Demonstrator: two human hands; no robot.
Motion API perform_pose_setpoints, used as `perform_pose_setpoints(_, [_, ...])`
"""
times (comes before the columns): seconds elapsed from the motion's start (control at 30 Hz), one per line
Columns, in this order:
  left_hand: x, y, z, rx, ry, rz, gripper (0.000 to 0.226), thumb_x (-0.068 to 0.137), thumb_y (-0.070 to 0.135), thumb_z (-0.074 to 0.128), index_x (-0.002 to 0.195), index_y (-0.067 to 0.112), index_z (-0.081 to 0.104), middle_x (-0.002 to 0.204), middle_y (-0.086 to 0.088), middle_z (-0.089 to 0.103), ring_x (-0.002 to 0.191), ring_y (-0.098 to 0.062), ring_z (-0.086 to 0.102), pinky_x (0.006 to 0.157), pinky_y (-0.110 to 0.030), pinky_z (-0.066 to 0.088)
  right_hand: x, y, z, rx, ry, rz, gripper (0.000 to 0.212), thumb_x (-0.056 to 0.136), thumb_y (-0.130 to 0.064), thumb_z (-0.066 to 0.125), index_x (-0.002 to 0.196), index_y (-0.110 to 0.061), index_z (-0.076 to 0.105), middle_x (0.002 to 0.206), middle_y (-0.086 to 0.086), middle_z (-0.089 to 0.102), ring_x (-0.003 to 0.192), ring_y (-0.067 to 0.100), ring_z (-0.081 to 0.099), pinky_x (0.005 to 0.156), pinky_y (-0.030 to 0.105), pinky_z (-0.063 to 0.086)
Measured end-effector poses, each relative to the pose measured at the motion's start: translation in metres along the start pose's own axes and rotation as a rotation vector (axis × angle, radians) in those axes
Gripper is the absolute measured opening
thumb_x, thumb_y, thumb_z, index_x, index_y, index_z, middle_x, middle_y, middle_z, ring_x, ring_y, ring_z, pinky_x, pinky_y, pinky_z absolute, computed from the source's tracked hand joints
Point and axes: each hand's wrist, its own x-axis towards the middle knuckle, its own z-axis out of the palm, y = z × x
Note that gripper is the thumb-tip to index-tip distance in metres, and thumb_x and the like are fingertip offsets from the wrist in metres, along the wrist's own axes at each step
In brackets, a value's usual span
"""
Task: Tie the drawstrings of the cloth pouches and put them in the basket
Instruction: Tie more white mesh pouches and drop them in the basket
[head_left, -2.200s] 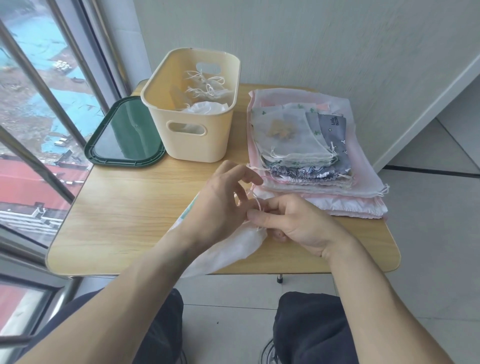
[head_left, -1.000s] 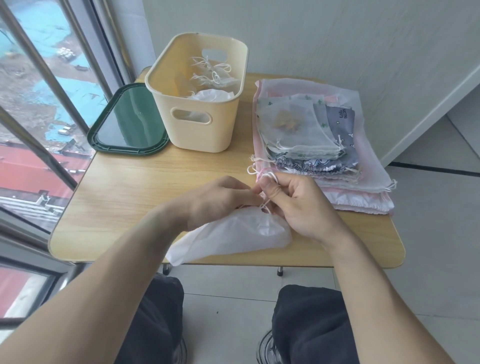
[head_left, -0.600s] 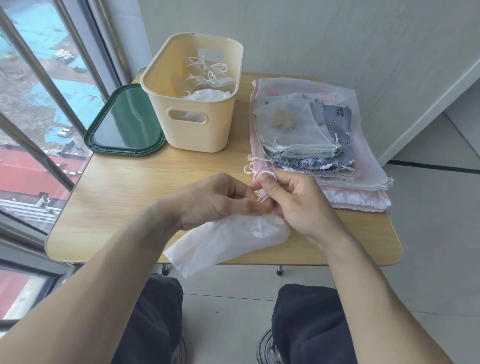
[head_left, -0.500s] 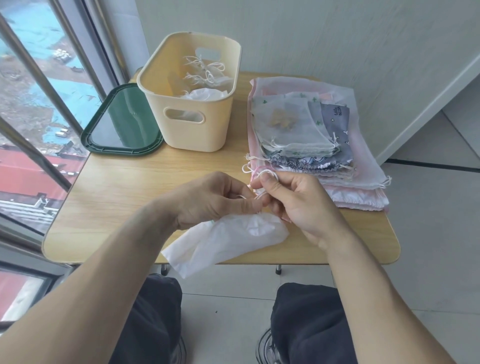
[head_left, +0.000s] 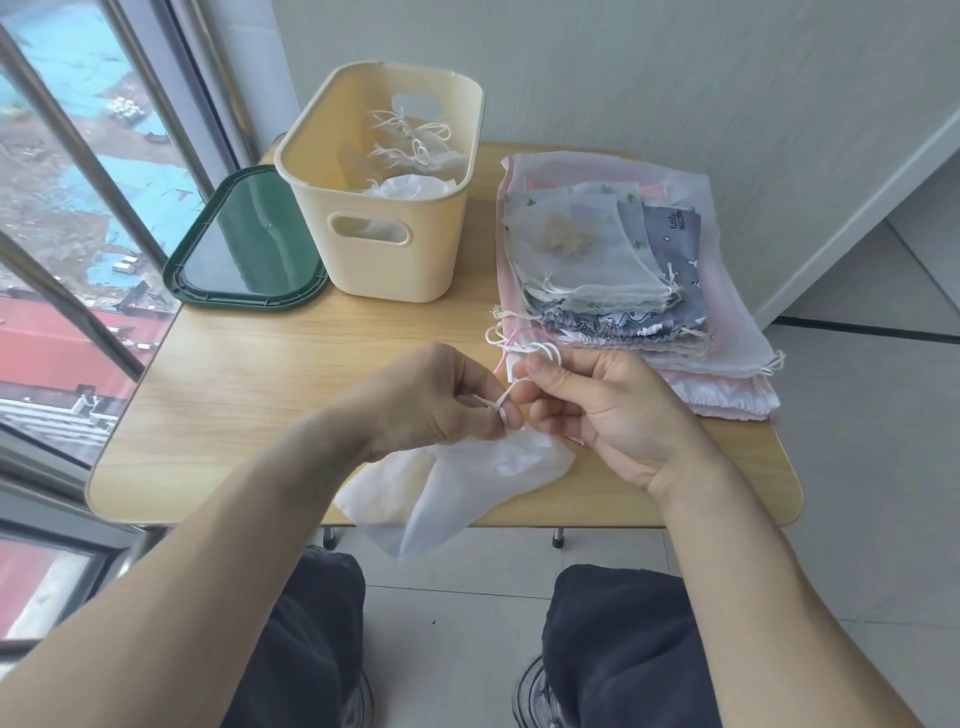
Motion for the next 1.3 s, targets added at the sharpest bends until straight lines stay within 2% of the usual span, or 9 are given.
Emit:
perform_pose_setpoints(0.13, [0.006,-0.004,0.009,0.211,0.258,0.119,0.016,0.083,0.013,0.073,0.073,0.026,0.074,0.046,0.011,0.035,0.047,-0.009,0.027,0.048,-0.021,0.025,0.001,0.0,0.0,0.01,0.061,0.027,0.008,0.09,-0.01,0.068,0.093,-0.006,0.074,0.079,0.009,0.074,0.065,0.012,0.065,0.063,0.02,0.055])
perform_pose_setpoints(0.27, [0.01,-0.006,0.018,0.416,0.446,0.202,0.009,0.081,0.019,0.073,0.084,0.026,0.078,0.044,0.011,0.041,0.049,-0.007,0.045,0.049,-0.016,0.032,0.004,0.0,0.003,-0.006,0.141,0.061,0.005,0.094,-0.007,0.066,0.096,-0.006,0.07,0.077,0.007,0.074,0.065,0.013,0.068,0.06,0.021,0.056])
perform_pose_setpoints(0.5, [0.01,-0.004,0.025,0.419,0.623,0.381,0.015,0.08,0.016,0.077,0.095,0.018,0.075,0.047,0.014,0.032,0.053,0.003,0.047,0.054,-0.007,0.032,0.007,-0.001,0.006,-0.036,0.253,0.074,0.001,0.093,-0.008,0.071,0.093,-0.007,0.071,0.069,0.003,0.073,0.055,0.01,0.067,0.046,0.018,0.05])
perform_pose_setpoints(0.77, [0.011,-0.003,0.023,0.52,0.585,0.495,0.008,0.085,0.016,0.07,0.089,0.019,0.077,0.047,0.018,0.03,0.055,0.006,0.047,0.053,-0.007,0.031,0.007,0.003,0.004,-0.081,0.301,0.023,0.009,0.091,-0.012,0.073,0.099,-0.008,0.072,0.073,0.004,0.075,0.06,0.01,0.065,0.066,0.032,0.05])
perform_pose_setpoints(0.83, [0.012,-0.003,0.024,0.481,0.637,0.421,0.008,0.086,0.018,0.068,0.089,0.017,0.075,0.046,0.016,0.032,0.054,0.007,0.048,0.053,-0.007,0.031,0.008,0.003,0.004,-0.065,0.285,-0.005,0.03,0.089,-0.012,0.076,0.117,-0.012,0.065,0.083,0.002,0.078,0.068,0.012,0.067,0.07,0.033,0.05])
perform_pose_setpoints(0.97, [0.012,-0.003,0.024,0.38,0.668,0.276,0.009,0.085,0.022,0.069,0.087,0.015,0.073,0.045,0.013,0.037,0.052,0.002,0.049,0.05,-0.012,0.032,0.006,0.005,0.002,-0.208,0.16,-0.105,0.065,0.084,-0.012,0.08,0.139,-0.02,0.047,0.101,-0.001,0.078,0.073,0.004,0.067,0.052,0.011,0.043])
perform_pose_setpoints(1.07, [0.013,-0.003,0.02,0.277,0.609,0.184,0.009,0.087,0.023,0.066,0.084,0.017,0.071,0.042,0.013,0.041,0.046,-0.005,0.044,0.048,-0.016,0.03,0.005,0.005,0.0,-0.328,0.144,-0.21,0.079,0.08,-0.007,0.083,0.146,-0.021,0.043,0.101,0.0,0.078,0.086,0.01,0.075,0.066,0.016,0.054])
perform_pose_setpoints(1.13, [0.012,-0.003,0.015,0.191,0.561,0.142,0.011,0.088,0.024,0.065,0.081,0.017,0.07,0.042,0.014,0.041,0.042,-0.006,0.038,0.046,-0.018,0.029,0.003,0.005,0.004,-0.426,0.139,-0.268,0.08,0.077,-0.012,0.086,0.144,-0.025,0.045,0.102,-0.001,0.076,0.087,0.012,0.076,0.075,0.025,0.06])
perform_pose_setpoints(1.3, [0.006,-0.001,-0.003,0.132,0.295,0.073,0.013,0.087,0.024,0.072,0.076,0.018,0.072,0.049,0.007,0.039,0.047,-0.012,0.032,0.046,-0.022,0.028,0.006,0.011,0.008,-0.523,0.241,-0.318,0.052,0.074,-0.009,0.088,0.112,-0.028,0.058,0.096,-0.001,0.072,0.073,0.012,0.075,0.065,0.024,0.056])
